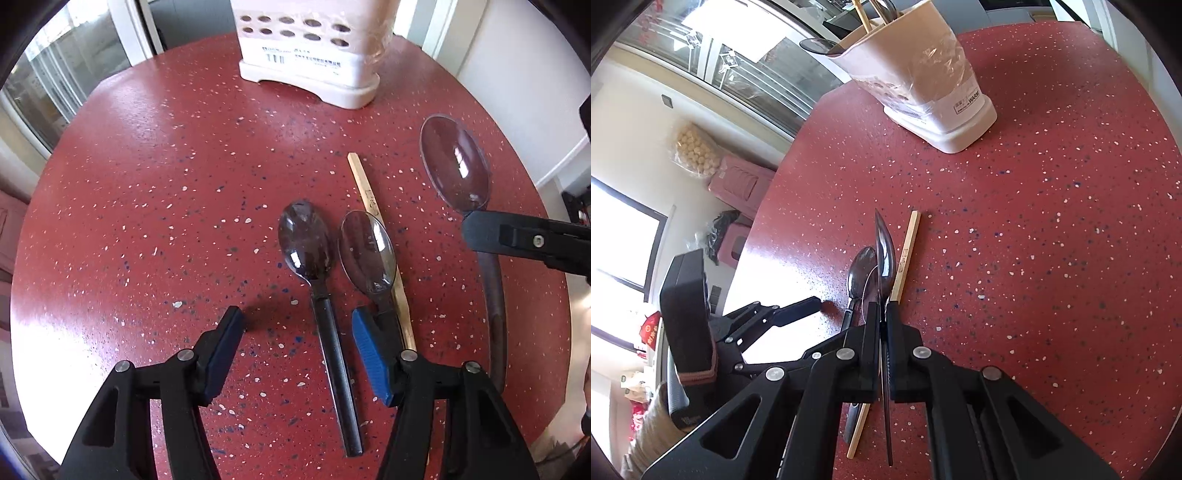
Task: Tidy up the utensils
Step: 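Grasp a dark-handled spoon with the left gripper while the right holds its spoon, then carry both spoons to the pink caddy and drop them in, then open both grippers and move them back over the remaining utensils, then close the right gripper on the wooden chopstick beside the spoon, then lower the left gripper onto the dark-handled spoon and close on it while the right holds the chopstick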
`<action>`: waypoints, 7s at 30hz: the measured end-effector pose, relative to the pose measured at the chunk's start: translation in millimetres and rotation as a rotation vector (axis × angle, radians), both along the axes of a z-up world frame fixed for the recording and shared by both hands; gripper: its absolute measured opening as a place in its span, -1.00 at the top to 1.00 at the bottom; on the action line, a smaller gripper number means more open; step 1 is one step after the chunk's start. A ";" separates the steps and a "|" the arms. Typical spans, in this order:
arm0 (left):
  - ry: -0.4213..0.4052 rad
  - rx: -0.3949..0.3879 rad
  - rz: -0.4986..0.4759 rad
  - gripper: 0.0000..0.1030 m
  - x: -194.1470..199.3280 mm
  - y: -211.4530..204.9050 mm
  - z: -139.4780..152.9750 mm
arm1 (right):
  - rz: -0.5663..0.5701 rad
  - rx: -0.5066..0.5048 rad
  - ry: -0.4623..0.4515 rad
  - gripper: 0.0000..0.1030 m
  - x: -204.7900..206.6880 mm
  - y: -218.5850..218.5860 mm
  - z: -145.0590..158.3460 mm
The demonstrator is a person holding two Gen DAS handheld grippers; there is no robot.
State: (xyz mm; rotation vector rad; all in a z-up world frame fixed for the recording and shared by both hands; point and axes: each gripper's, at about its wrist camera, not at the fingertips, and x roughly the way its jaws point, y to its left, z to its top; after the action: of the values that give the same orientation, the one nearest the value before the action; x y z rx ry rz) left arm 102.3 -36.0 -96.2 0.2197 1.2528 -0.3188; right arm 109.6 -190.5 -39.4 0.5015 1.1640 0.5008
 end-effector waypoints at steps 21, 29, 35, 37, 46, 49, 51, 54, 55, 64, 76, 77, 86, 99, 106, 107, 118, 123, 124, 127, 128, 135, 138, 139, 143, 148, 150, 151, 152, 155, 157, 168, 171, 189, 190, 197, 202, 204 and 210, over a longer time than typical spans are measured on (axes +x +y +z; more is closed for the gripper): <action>-0.256 -0.279 0.089 0.21 0.6 13.8 69.0 | -0.044 -0.021 -0.094 0.93 5.2 -28.0 54.3; -0.453 -0.382 0.139 0.21 45.9 8.5 136.2 | -0.087 -0.037 -0.226 0.93 34.7 -35.2 107.4; -0.584 -0.453 0.166 0.21 90.9 -4.3 184.0 | -0.121 -0.010 -0.329 0.93 76.8 -37.2 144.5; -0.616 -0.459 0.165 0.21 107.0 -10.0 190.3 | -0.142 -0.006 -0.379 0.93 94.4 -37.0 154.8; -0.728 -0.493 0.182 0.21 171.0 -30.2 177.2 | -0.214 -0.043 -0.586 0.93 149.9 -23.7 162.3; -0.741 -0.477 0.192 0.21 183.7 -34.8 163.3 | -0.218 -0.081 -0.643 0.94 157.9 -18.4 151.8; -0.748 -0.475 0.197 0.21 181.9 -35.6 149.3 | -0.218 -0.118 -0.675 0.94 157.6 -14.2 145.1; -0.760 -0.467 0.200 0.21 182.7 -38.1 135.9 | -0.204 -0.143 -0.706 0.94 154.9 -9.9 133.5; -0.762 -0.467 0.197 0.21 180.7 -39.2 131.5 | -0.194 -0.149 -0.714 0.94 153.4 -7.9 130.1; -0.780 -0.421 0.150 0.21 158.2 -43.7 114.7 | -0.130 -0.212 -0.745 0.94 135.2 3.0 112.1; -0.711 -0.407 0.154 0.20 143.4 -32.6 101.6 | -0.126 -0.201 -0.611 0.92 130.8 -13.9 96.0; -0.708 -0.404 0.155 0.20 142.9 -32.4 102.3 | -0.127 -0.203 -0.600 0.92 130.3 -15.2 94.5; -0.675 -0.367 0.198 0.20 126.3 -15.5 105.9 | -0.143 -0.210 -0.541 0.10 120.0 -20.3 97.2; -0.565 -0.265 0.230 0.20 73.3 24.8 93.9 | -0.180 -0.180 -0.377 -0.03 77.6 -31.1 92.0; -0.477 -0.223 0.216 0.19 29.6 34.3 71.4 | -0.182 -0.156 -0.241 -0.03 40.1 -32.7 63.6; -0.465 -0.220 0.213 0.19 23.1 35.9 67.3 | -0.180 -0.159 -0.230 -0.03 36.4 -31.3 60.2; -0.374 -0.188 0.262 -1.00 -28.8 53.3 24.8 | -0.120 -0.208 -0.110 -0.03 -5.8 -6.9 19.0; -0.304 -0.162 0.288 -1.00 -42.0 65.4 7.3 | -0.107 -0.239 -0.030 -0.03 -14.2 6.0 1.6; -0.299 -0.158 0.290 -1.00 -42.5 66.7 6.7 | -0.096 -0.250 -0.018 -0.03 -14.6 10.6 0.1; -0.287 -0.143 0.305 -1.00 -47.1 74.8 4.7 | -0.065 -0.306 -0.007 -0.03 -15.0 25.4 -1.6; -0.286 -0.139 0.310 -1.00 -47.8 76.4 4.9 | -0.052 -0.322 -0.004 -0.03 -15.3 31.6 -2.2; -0.282 -0.100 0.331 -1.00 -54.9 88.8 -0.4 | -0.020 -0.424 0.013 0.13 -12.5 63.2 -5.9; -0.281 -0.105 0.326 -1.00 -58.3 94.1 -0.4 | -0.022 -0.478 0.015 0.26 -7.6 71.6 -4.3; -0.280 -0.109 0.325 -1.00 -59.2 95.7 -0.4 | -0.021 -0.494 0.016 0.28 -6.4 73.9 -3.2; -0.271 -0.130 0.313 -1.00 -60.8 98.5 -0.9 | -0.009 -0.512 0.029 0.39 -3.6 90.2 -4.3; -0.268 -0.148 0.297 -1.00 -64.1 96.7 0.1 | 0.026 -0.537 0.039 0.45 4.4 111.9 -3.5; -0.271 -0.150 0.299 -1.00 -65.1 96.5 1.2 | 0.035 -0.550 0.049 0.45 6.9 118.3 -6.5; -0.270 -0.152 0.305 -1.00 -65.4 97.6 1.4 | 0.043 -0.559 0.051 0.45 9.7 119.8 -9.2; -0.266 -0.157 0.309 -1.00 -65.4 98.4 1.2 | 0.044 -0.565 0.050 0.45 11.7 121.3 -10.1; -0.241 -0.175 0.313 -1.00 -64.9 101.3 -1.6 | 0.053 -0.578 0.062 0.45 16.7 128.8 -10.2; -0.219 -0.197 0.295 -1.00 -65.0 100.8 -3.4 | 0.055 -0.584 0.079 0.46 22.8 133.1 -11.3; -0.160 -0.225 0.308 -1.00 -62.6 91.8 -7.3 | 0.148 -0.664 0.139 0.48 40.6 148.2 -13.4; -0.153 -0.214 0.318 -1.00 -63.8 93.0 -8.0 | 0.177 -0.667 0.136 0.50 43.3 151.7 -13.5; -0.110 -0.095 0.258 -1.00 -58.8 51.3 -2.1 | 0.242 -0.488 0.008 0.88 14.0 102.7 -13.5; -0.104 -0.091 0.258 -1.00 -57.4 47.7 -3.1 | 0.242 -0.484 -0.004 0.88 12.2 97.8 -12.1; -0.084 -0.067 0.279 -1.00 -49.1 27.6 -9.8 | 0.234 -0.417 -0.042 0.88 2.5 53.6 2.6; -0.081 -0.057 0.287 -1.00 -46.7 15.0 -9.5 | 0.233 -0.388 -0.060 0.88 0.0 41.0 14.4; -0.084 -0.060 0.298 -1.00 -48.0 14.1 -6.6 | 0.232 -0.371 -0.057 0.88 -1.2 36.8 14.6; -0.090 -0.070 0.322 -1.00 -51.0 18.9 -1.2 | 0.233 -0.334 -0.051 0.88 2.3 24.4 7.7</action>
State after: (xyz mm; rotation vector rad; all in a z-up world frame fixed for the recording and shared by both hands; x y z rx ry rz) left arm 51.3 -17.1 -97.4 -0.0292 1.1647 -0.0739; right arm 111.9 -166.1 -31.7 0.0645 1.2342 0.5026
